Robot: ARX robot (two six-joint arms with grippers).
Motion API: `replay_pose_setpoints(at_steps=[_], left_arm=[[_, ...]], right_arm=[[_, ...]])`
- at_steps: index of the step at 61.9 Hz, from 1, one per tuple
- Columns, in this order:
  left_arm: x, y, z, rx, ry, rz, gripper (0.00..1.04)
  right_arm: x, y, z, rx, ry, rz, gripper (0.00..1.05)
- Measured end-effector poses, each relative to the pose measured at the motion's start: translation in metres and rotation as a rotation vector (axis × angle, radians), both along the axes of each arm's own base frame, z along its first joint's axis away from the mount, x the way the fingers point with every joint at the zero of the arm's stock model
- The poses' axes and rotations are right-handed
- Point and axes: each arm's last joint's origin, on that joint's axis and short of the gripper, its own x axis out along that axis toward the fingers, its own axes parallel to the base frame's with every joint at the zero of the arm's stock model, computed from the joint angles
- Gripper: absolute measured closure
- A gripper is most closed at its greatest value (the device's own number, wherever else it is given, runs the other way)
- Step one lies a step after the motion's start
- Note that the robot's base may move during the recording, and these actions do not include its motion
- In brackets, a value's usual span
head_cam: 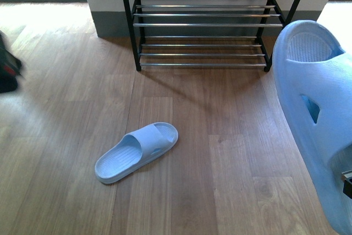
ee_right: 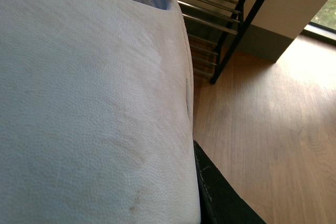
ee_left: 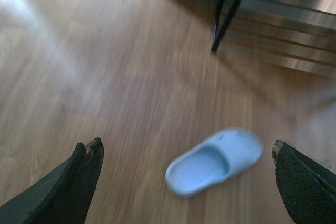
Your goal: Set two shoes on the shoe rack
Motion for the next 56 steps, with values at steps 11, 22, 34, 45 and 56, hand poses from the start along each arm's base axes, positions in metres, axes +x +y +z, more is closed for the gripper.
replay_pose_setpoints(at_steps=[11, 22, 34, 45, 56], left_arm=[[0.023, -0.014, -0.085, 0.093, 0.271, -0.116, 0.09], [0.050, -0.036, -0.138, 0.137, 0.351, -0.256, 0.09], [0.080, -0.051, -0.182, 0.157, 0.369, -0.375, 0.09], [0.098, -0.060, -0.214, 0.137, 0.385, -0.449, 0.09], [0.111, -0.074, -0.240, 0.065, 0.374, -0.528, 0.09]], right_arm=[[0.000, 0.000, 0.000, 0.000, 0.000, 0.000, 1.03], [0.000, 0.000, 0.000, 0.000, 0.000, 0.000, 1.03], [0.000, 0.000, 0.000, 0.000, 0.000, 0.000, 1.03], [0.000, 0.000, 0.000, 0.000, 0.000, 0.000, 1.03], [0.000, 0.000, 0.000, 0.000, 0.000, 0.000, 1.03]])
